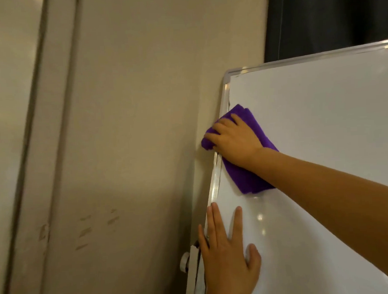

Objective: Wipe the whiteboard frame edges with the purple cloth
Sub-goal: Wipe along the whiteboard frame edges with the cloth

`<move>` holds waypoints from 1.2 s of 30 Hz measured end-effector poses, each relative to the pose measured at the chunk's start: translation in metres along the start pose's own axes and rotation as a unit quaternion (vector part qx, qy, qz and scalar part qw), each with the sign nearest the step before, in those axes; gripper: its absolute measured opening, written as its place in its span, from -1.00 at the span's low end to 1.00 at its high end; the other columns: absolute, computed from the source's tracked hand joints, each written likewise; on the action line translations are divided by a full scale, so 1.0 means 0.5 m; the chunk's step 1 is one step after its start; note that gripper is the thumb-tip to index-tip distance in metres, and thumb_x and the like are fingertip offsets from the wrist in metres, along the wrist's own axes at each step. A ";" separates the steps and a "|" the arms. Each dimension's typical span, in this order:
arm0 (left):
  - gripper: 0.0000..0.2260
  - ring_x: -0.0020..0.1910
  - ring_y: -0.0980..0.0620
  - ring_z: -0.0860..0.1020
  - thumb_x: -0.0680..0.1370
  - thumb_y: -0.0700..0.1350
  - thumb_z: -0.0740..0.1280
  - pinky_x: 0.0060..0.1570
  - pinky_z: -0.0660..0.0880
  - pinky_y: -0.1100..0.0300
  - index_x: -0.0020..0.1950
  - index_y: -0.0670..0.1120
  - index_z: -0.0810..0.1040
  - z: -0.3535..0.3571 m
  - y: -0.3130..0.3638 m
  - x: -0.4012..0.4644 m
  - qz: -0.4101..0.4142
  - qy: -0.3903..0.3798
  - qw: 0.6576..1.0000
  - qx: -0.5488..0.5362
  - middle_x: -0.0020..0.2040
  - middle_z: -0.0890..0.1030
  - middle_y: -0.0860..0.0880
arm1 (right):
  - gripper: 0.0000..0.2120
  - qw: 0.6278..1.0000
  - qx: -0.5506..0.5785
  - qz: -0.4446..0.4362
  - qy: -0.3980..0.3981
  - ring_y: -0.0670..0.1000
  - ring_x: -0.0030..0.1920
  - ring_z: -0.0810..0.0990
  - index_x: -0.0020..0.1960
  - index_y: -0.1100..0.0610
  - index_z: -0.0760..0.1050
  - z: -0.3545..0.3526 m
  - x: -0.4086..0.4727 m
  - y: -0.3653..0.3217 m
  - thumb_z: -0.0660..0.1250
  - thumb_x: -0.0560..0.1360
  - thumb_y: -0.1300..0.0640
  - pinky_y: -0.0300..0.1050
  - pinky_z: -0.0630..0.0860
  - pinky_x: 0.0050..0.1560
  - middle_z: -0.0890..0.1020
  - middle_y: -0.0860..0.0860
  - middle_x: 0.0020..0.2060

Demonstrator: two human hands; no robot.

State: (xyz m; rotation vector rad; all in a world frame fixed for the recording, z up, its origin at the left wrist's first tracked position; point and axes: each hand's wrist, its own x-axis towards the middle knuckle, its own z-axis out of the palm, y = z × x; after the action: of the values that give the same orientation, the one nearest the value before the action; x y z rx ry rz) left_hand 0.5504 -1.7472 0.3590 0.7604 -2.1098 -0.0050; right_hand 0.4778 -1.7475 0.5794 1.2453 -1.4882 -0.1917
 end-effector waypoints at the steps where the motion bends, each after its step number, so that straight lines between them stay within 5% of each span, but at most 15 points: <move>1: -0.33 0.26 -0.13 0.51 0.31 0.22 0.23 0.08 0.49 -0.07 0.40 0.05 0.33 -0.004 0.004 0.009 -0.007 0.012 1.000 -0.011 0.34 0.49 -0.15 | -0.64 0.999 0.013 -0.033 -0.003 0.11 0.34 0.33 0.35 0.03 0.33 0.004 -0.008 -0.008 0.13 0.57 0.02 0.11 0.12 0.41 0.44 0.06 0.30; 4: -0.33 0.36 -0.15 0.40 0.40 0.19 0.24 0.22 0.39 -0.10 0.46 -0.03 0.29 -0.022 0.010 0.060 -0.026 0.063 0.995 -0.074 0.43 0.37 -0.17 | -0.62 0.994 0.048 -0.092 -0.018 0.06 0.35 0.32 0.38 -0.03 0.30 0.002 -0.026 0.006 0.06 0.58 -0.06 0.03 0.12 0.40 0.43 0.00 0.32; 7: -0.32 0.53 -0.08 0.04 0.55 0.24 0.04 0.42 0.14 0.01 0.48 0.08 -0.31 -0.011 0.006 0.110 -0.037 0.085 0.987 -0.132 0.57 -0.09 -0.07 | -0.59 0.992 0.061 -0.110 -0.017 0.05 0.35 0.32 0.38 -0.04 0.28 0.000 -0.035 0.035 0.01 0.58 -0.11 0.00 0.11 0.40 0.42 0.00 0.33; 11: -0.29 0.38 0.12 0.24 0.53 0.27 0.02 0.21 0.33 0.31 0.36 0.19 -0.51 0.010 0.000 0.130 -0.040 0.094 0.977 -0.187 0.51 0.03 0.06 | -0.61 0.992 0.064 -0.105 -0.023 0.06 0.37 0.30 0.38 -0.04 0.28 0.012 -0.016 0.046 0.01 0.59 -0.09 0.04 0.09 0.41 0.41 0.01 0.35; 15: -0.26 0.36 0.13 0.23 0.53 0.26 0.03 0.23 0.31 0.31 0.23 0.15 -0.61 0.003 -0.002 0.126 -0.055 0.063 0.977 -0.195 0.49 0.02 0.06 | -0.62 0.997 0.048 -0.055 -0.006 0.07 0.39 0.27 0.36 -0.01 0.31 0.011 0.025 0.066 0.00 0.60 -0.07 0.06 0.08 0.43 0.40 0.03 0.35; 22: -0.26 0.47 0.03 0.20 0.52 0.24 0.13 0.29 0.31 0.22 0.47 0.05 -0.29 -0.031 0.011 0.140 -0.046 0.040 0.984 -0.168 0.56 -0.12 0.03 | -0.63 0.989 0.063 0.128 0.024 0.12 0.42 0.21 0.38 0.03 0.27 -0.010 0.091 0.197 0.02 0.60 -0.02 0.13 0.05 0.43 0.35 0.07 0.38; 24: -0.17 0.41 -0.07 0.34 0.39 0.24 0.32 0.22 0.43 0.12 0.50 -0.11 0.06 -0.042 0.012 0.143 -0.027 0.050 0.991 -0.122 0.53 0.08 -0.08 | -0.63 0.982 0.069 0.173 0.038 0.12 0.41 0.23 0.38 0.05 0.27 -0.014 0.091 0.232 0.03 0.60 0.00 0.13 0.06 0.43 0.36 0.09 0.37; 27: -0.20 0.15 -0.08 0.59 0.12 0.27 0.40 -0.03 0.56 0.08 0.23 -0.19 0.56 -0.047 0.007 0.153 0.018 0.079 0.996 -0.026 0.25 0.56 -0.14 | -0.64 0.970 0.078 0.223 0.061 0.14 0.38 0.28 0.36 0.07 0.30 -0.023 0.085 0.268 0.04 0.60 0.01 0.15 0.09 0.42 0.39 0.11 0.35; 33: -0.21 0.11 -0.07 0.61 0.10 0.33 0.33 0.00 0.56 0.03 0.17 -0.16 0.61 -0.057 0.009 0.180 0.045 0.034 0.998 0.005 0.20 0.60 -0.12 | -0.65 0.947 0.058 0.305 0.078 0.19 0.30 0.36 0.33 0.11 0.32 -0.036 0.058 0.318 0.04 0.60 0.02 0.19 0.16 0.39 0.45 0.15 0.27; 36: -0.21 0.32 -0.08 0.45 0.28 0.28 0.22 0.35 0.28 0.00 0.38 -0.17 0.41 -0.080 0.014 0.215 0.056 0.045 0.996 -0.046 0.41 0.40 -0.11 | -0.66 0.912 0.029 0.395 0.108 0.26 0.28 0.36 0.29 0.19 0.35 -0.040 0.050 0.338 0.07 0.59 0.05 0.23 0.17 0.39 0.45 0.23 0.24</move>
State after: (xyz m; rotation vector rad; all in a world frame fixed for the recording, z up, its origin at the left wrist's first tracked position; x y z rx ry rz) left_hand 0.5294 -1.7871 0.4647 0.5768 -2.0493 -0.0068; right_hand 0.4010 -1.6844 0.7198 0.5973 -1.6861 0.5173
